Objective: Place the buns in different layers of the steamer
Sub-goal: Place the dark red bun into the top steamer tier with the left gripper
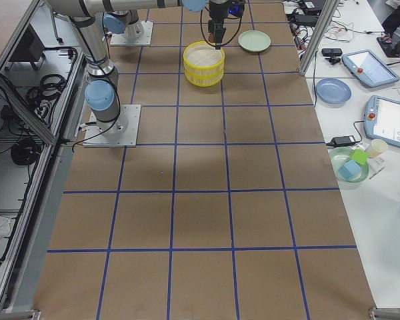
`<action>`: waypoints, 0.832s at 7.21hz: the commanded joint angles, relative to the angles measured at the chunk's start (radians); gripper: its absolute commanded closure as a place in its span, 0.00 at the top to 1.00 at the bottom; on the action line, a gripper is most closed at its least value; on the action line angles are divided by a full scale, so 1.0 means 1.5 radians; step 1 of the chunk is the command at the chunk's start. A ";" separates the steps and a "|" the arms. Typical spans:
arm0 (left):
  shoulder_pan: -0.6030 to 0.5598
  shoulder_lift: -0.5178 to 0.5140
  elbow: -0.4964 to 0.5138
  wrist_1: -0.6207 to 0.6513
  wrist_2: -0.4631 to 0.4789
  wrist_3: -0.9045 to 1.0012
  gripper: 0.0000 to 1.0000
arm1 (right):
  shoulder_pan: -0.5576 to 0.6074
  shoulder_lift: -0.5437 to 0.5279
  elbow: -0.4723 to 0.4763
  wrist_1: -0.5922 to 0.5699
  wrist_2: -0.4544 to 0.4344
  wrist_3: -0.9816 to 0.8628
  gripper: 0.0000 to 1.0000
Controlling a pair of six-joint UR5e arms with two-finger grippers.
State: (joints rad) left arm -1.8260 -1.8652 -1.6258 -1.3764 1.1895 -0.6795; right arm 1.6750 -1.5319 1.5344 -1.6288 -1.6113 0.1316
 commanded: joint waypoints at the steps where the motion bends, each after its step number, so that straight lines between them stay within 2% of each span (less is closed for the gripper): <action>1: -0.022 0.004 -0.027 -0.012 0.017 -0.018 0.99 | -0.001 -0.003 0.025 -0.067 0.001 -0.019 0.99; 4: 0.001 0.006 -0.017 -0.010 0.017 -0.016 1.00 | -0.001 -0.003 0.025 -0.068 -0.005 -0.027 1.00; 5: 0.028 0.008 -0.006 -0.011 0.043 -0.010 1.00 | -0.001 -0.003 0.025 -0.067 -0.005 -0.027 1.00; 6: 0.058 0.014 0.023 -0.023 0.111 0.027 1.00 | -0.001 -0.003 0.025 -0.069 -0.005 -0.028 1.00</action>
State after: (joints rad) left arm -1.7868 -1.8516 -1.6289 -1.3975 1.2707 -0.6824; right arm 1.6736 -1.5370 1.5721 -1.7304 -1.6180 0.0904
